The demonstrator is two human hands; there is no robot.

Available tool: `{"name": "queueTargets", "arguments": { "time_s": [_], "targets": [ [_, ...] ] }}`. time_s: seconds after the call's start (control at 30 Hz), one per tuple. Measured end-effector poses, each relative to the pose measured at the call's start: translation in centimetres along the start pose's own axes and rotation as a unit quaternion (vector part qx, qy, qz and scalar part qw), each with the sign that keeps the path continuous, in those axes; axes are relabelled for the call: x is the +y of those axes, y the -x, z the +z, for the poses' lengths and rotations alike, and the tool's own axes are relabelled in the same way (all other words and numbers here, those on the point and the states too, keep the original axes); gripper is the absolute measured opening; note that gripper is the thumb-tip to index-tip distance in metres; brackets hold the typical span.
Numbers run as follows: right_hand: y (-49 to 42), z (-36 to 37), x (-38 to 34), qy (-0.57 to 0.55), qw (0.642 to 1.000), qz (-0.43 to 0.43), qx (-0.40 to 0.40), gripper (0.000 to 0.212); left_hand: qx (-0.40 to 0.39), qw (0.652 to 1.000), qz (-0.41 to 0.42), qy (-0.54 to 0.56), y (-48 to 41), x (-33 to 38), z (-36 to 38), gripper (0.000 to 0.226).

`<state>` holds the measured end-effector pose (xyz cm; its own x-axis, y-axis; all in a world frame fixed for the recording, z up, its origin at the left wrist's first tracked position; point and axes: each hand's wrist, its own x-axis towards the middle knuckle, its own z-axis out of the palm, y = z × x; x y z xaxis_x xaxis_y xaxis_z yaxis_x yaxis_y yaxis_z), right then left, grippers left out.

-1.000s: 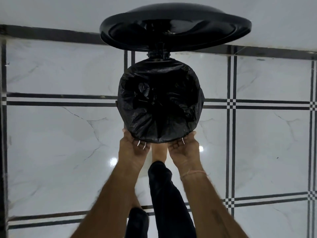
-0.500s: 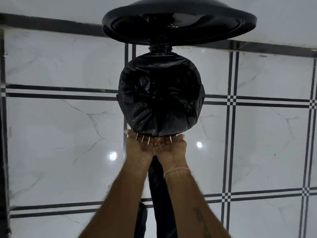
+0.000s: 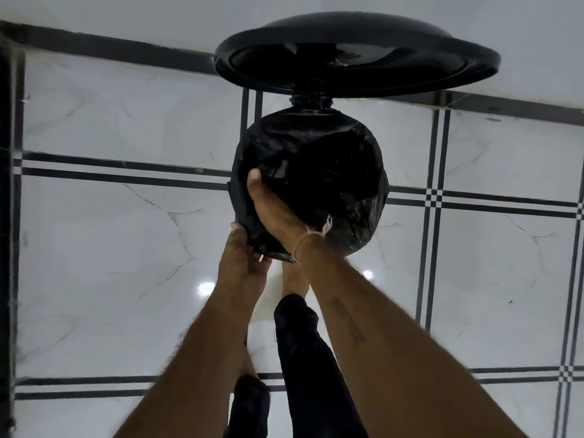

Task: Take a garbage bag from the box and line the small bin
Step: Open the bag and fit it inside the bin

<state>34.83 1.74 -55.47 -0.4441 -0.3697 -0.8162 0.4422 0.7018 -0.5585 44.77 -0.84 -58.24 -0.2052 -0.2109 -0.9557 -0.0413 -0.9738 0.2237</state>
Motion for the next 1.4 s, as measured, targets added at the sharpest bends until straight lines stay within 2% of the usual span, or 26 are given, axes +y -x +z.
{"name": "queueTargets", "arguments": {
  "time_s": [0.1, 0.17, 0.23, 0.27, 0.33, 0.4, 0.43, 0.5, 0.57, 0.67, 0.73, 0.8, 0.87, 0.9, 1.0, 1.07, 1.13, 1.23, 1.33, 1.4],
  "targets": [
    [-0.4, 0.8, -0.1, -0.027, 0.999, 0.032, 0.012, 0.074, -0.012, 1.0, 0.011, 0.003, -0.4, 0.0, -0.2, 0.049],
    [-0.4, 0.3, 0.3, -0.034, 0.999, 0.03, 0.016, 0.067, -0.015, 1.0, 0.01, 0.002, -0.3, 0.0, -0.2, 0.047],
    [0.0, -0.7, 1.4, 0.09, 0.995, -0.034, 0.034, 0.055, -0.012, 1.0, 0.005, -0.007, -0.1, 0.0, 0.0, 0.046],
    [0.2, -1.6, 2.2, 0.185, 0.978, -0.077, 0.053, 0.051, -0.012, 1.0, 0.003, -0.013, 0.0, 0.0, 0.0, 0.047],
    [0.0, -3.7, 4.1, 0.384, 0.914, -0.107, 0.074, 0.049, -0.011, 1.0, 0.007, -0.017, -0.2, -0.1, -0.1, 0.048],
    [-0.8, -6.6, 5.5, 0.513, 0.854, -0.065, 0.052, 0.055, -0.007, 1.0, 0.011, -0.011, -0.2, -0.1, 0.0, 0.048],
    [-1.5, -7.9, 6.1, 0.543, 0.839, -0.039, 0.032, 0.059, -0.008, 1.0, 0.011, -0.005, -0.3, -0.1, 0.0, 0.049],
    [-2.7, -10.1, 7.1, 0.571, 0.821, 0.004, -0.009, 0.065, -0.008, 1.0, 0.009, 0.01, -0.3, -0.2, 0.1, 0.054],
    [-3.4, -10.9, 7.4, 0.586, 0.81, 0.004, -0.026, 0.067, -0.008, 1.0, -0.003, 0.01, -0.3, -0.4, 0.2, 0.057],
    [-2.9, -9.9, 6.9, 0.559, 0.82, -0.105, 0.07, 0.063, -0.02, 1.0, -0.003, 0.005, -1.1, -0.7, -0.2, 0.043],
    [-1.7, -9.0, 6.6, 0.551, 0.814, -0.157, 0.097, 0.072, -0.015, 1.0, 0.013, 0.0, -1.4, -0.6, -0.4, 0.045],
    [-1.2, -8.6, 7.4, 0.584, 0.8, -0.134, 0.036, 0.085, -0.01, 1.0, 0.02, -0.004, -1.4, -0.5, -0.3, 0.045],
    [-0.7, -8.7, 8.3, 0.599, 0.797, -0.079, -0.012, 0.085, -0.009, 1.0, 0.02, -0.013, -1.1, -0.4, -0.2, 0.039],
    [-0.5, -8.7, 8.8, 0.597, 0.798, -0.082, -0.001, 0.08, -0.007, 1.0, 0.018, -0.015, -1.1, -0.4, -0.2, 0.035],
    [2.0, -7.7, 9.8, 0.547, 0.813, -0.18, 0.089, 0.062, -0.012, 1.0, 0.017, -0.005, -0.9, -0.4, -0.2, 0.034],
    [3.7, -6.7, 11.1, 0.508, 0.826, -0.228, 0.087, 0.061, -0.008, 1.0, 0.019, -0.005, -0.7, -0.4, -0.1, 0.037],
    [4.6, -6.2, 12.1, 0.5, 0.826, -0.24, 0.097, 0.065, -0.002, 1.0, 0.021, -0.013, -0.5, -0.4, 0.1, 0.041],
    [5.5, -5.5, 12.2, 0.434, 0.845, -0.226, 0.217, 0.06, 0.002, 1.0, 0.024, -0.007, -0.4, -0.3, 0.1, 0.039],
    [7.4, -3.7, 12.4, 0.241, 0.879, -0.167, 0.375, 0.047, 0.014, 1.0, 0.001, 0.01, 0.0, -0.7, -0.4, 0.048],
    [8.2, -2.5, 12.3, 0.019, 0.9, -0.065, 0.431, 0.041, 0.006, 0.999, -0.035, 0.012, 0.4, -1.4, -0.7, 0.059]
  ]
}}
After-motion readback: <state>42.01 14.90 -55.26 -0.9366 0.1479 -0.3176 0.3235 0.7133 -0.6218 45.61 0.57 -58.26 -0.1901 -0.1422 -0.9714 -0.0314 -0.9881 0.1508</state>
